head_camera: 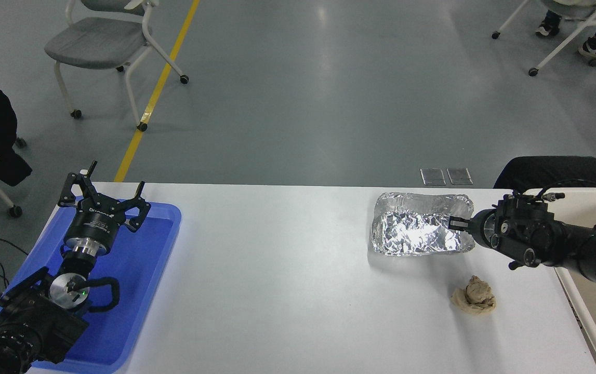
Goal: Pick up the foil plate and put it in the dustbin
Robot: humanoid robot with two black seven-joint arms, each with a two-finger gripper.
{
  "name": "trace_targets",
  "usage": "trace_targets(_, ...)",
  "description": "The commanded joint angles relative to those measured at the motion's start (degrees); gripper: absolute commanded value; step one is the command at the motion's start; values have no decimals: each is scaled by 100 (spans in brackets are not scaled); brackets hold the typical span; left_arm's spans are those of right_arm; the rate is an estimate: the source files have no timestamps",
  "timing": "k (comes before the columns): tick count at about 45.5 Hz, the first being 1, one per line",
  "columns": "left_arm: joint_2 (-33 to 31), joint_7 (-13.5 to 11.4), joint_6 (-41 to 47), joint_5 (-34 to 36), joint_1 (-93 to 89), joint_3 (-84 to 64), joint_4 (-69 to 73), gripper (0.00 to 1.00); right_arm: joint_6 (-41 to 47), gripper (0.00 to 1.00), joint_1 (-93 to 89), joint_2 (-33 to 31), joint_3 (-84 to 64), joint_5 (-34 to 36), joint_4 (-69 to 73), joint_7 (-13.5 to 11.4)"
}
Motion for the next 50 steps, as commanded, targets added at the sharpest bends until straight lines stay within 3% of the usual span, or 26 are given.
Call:
trace_targets(1,0,1,0,1,1,0,-10,100,858,0,1923,-783,-873,296,1414,2)
trace_targets(12,0,1,0,1,10,0,7,100,1579,0,3672,-722,-1797,894,2030,-7)
trace_targets(26,9,1,0,1,10,0,7,100,2406,0,4824,-660,-1964,956,2100,-139)
trace_targets(50,9,1,0,1,10,0,7,100,2520,0,5291,-774,-2544,956,2171,-148)
